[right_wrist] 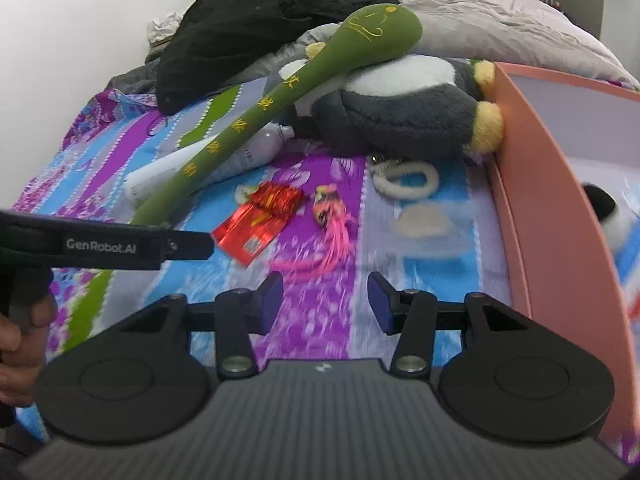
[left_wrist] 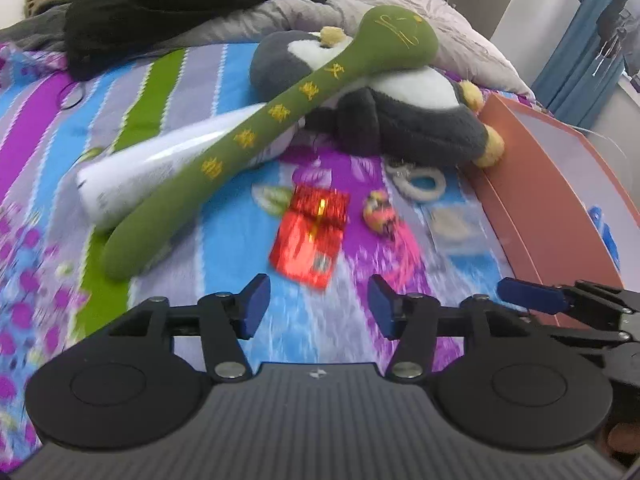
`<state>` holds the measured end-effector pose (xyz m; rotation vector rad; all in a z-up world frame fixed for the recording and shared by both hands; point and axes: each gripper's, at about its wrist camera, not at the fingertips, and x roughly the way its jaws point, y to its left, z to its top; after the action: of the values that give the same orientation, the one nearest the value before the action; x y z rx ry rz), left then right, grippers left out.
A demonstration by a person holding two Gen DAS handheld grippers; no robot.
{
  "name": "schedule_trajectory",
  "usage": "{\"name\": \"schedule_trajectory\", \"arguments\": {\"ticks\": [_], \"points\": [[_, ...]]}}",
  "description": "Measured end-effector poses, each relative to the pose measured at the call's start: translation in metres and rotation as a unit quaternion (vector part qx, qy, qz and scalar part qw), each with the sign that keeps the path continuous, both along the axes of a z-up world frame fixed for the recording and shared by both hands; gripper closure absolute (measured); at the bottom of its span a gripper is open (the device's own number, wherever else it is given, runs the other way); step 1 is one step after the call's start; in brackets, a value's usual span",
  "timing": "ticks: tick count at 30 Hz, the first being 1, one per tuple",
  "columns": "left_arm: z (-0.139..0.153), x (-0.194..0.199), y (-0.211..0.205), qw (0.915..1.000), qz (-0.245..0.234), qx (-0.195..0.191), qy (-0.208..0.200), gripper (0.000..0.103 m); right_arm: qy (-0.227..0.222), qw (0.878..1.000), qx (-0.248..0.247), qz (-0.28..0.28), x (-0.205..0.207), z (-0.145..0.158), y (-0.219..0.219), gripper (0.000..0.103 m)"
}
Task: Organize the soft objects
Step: 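Grasp the red foil packet with the left gripper while the right grasps the pink doll charm, then carry the red foil packet with the left gripper while the right carries the pink doll over the box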
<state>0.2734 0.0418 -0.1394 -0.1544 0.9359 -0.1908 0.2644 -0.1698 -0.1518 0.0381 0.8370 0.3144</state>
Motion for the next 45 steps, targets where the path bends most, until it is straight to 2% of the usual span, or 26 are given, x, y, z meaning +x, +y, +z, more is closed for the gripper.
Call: {"name": "schedule_trajectory", "arguments": {"ticks": [9,11,18,21,23,27,29,37,45], "points": [[-0.028,0.062,-0.015,0.9997,-0.023,0.009,-0.001,0.038,-0.011,1.000,-0.021,0.017,0.051,-0.026,0.013,0.055],[-0.031,0.072,-0.015,0.9997,-0.023,0.007,-0.006,0.034,-0.014,0.999,-0.028,0.022,0.059,-0.032,0.015,0.055],[-0.047,0.103,-0.017,0.9995,-0.029,-0.012,-0.004,0.034,-0.022,0.998,-0.043,0.038,0.079,-0.053,0.023,0.060],[-0.054,0.110,-0.018,0.9993,-0.036,-0.011,-0.002,0.034,-0.020,0.998,-0.040,0.051,0.082,-0.059,0.026,0.066],[-0.057,0.113,-0.019,0.9992,-0.038,-0.010,0.002,0.034,-0.021,0.997,-0.041,0.060,0.081,-0.061,0.029,0.077],[-0.060,0.111,-0.022,0.9988,-0.049,0.009,0.003,0.044,-0.025,0.996,-0.055,0.063,0.077,-0.059,0.035,0.078],[-0.059,0.108,-0.023,0.9986,-0.050,0.017,0.002,0.044,-0.024,0.996,-0.055,0.063,0.076,-0.058,0.035,0.079],[-0.043,0.093,-0.013,0.9996,-0.026,0.007,-0.004,0.044,-0.022,0.997,-0.056,0.050,0.059,-0.039,0.028,0.079],[-0.005,0.053,-0.012,0.9997,-0.016,-0.004,-0.016,0.044,-0.034,0.998,-0.044,0.021,0.026,0.001,0.017,0.079]]}}
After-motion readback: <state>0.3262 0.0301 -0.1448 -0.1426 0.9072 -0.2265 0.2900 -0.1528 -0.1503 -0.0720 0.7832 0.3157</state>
